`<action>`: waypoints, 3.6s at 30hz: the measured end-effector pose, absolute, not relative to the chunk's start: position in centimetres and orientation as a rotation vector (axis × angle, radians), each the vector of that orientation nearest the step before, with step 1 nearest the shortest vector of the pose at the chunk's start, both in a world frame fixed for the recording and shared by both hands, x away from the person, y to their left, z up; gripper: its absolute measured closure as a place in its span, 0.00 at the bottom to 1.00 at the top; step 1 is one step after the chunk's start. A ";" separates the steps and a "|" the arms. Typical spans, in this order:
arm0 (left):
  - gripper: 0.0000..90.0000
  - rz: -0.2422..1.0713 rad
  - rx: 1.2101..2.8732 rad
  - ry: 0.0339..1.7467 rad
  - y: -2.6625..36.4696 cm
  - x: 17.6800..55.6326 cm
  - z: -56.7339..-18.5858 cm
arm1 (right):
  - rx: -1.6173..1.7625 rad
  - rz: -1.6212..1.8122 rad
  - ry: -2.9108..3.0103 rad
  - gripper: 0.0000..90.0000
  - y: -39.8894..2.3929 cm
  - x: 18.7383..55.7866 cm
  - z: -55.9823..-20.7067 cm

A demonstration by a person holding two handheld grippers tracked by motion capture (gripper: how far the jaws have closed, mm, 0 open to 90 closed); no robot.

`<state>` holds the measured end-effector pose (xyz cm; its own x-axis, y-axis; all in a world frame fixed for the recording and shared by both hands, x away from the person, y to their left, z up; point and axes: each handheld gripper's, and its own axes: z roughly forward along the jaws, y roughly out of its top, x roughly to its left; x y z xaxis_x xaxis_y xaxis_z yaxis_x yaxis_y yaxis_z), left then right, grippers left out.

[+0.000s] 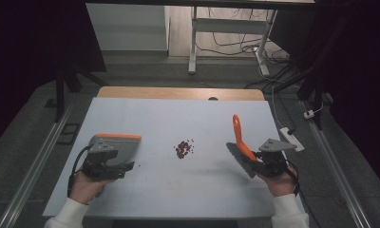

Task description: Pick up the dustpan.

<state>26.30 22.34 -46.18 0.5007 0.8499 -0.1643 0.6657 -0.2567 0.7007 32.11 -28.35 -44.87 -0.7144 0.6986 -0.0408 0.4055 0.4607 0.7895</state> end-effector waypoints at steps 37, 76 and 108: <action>0.22 0.249 2.064 1.652 25.5 26.1 -50.1 | 0.927 1.130 2.368 0.77 -28.1 32.2 -44.9; 0.56 0.211 1.849 1.804 26.5 27.0 -52.4 | 0.929 1.111 2.382 0.77 -28.1 32.2 -45.2; 0.69 0.216 1.822 1.527 30.3 25.8 -50.8 | 0.915 1.112 2.372 0.77 -27.8 32.2 -45.2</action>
<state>25.75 30.33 -50.81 0.2784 0.9061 -0.3185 0.7820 -0.0213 0.6230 32.17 -27.77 -45.17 -0.7234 0.6886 -0.0509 0.4012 0.4792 0.7807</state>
